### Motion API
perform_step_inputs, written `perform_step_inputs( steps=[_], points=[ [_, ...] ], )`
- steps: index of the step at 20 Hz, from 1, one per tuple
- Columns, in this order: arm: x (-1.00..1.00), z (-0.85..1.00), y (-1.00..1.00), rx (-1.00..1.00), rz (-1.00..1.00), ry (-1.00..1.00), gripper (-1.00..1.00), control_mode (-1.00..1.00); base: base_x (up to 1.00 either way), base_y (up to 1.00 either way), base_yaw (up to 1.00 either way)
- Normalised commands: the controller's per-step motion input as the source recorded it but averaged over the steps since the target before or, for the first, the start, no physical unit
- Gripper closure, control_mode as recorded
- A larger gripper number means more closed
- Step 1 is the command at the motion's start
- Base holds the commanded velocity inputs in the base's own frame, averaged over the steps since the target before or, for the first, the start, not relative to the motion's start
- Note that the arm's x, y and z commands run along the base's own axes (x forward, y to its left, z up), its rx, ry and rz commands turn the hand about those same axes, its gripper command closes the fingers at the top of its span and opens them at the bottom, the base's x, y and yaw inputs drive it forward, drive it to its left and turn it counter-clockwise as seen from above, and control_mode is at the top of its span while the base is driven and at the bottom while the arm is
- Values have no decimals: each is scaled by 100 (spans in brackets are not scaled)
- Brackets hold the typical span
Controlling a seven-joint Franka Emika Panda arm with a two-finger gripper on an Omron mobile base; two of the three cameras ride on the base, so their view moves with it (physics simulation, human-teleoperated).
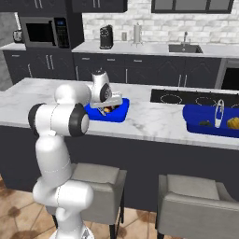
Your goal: Gather the squashs from the fridge and place them on a tray on the dining counter. Then gather the chicken drumstick and steak from the fridge and place them on the other tray.
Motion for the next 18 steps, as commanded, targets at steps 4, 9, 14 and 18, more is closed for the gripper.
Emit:
perform_step_inputs(
  steps=[4, 9, 14, 18],
  points=[
    [-19, 1, 0, 0, 0, 0, -100, -100, 0, 0, 0],
    [-39, 33, 0, 0, 0, -2, -100, -100, 0, 0, 0],
    [-52, 47, 0, 1, 0, -1, -100, -100, 0, 0, 0],
    [-66, 39, 0, 0, 0, -1, -100, -100, 0, 0, 0]
  ],
)
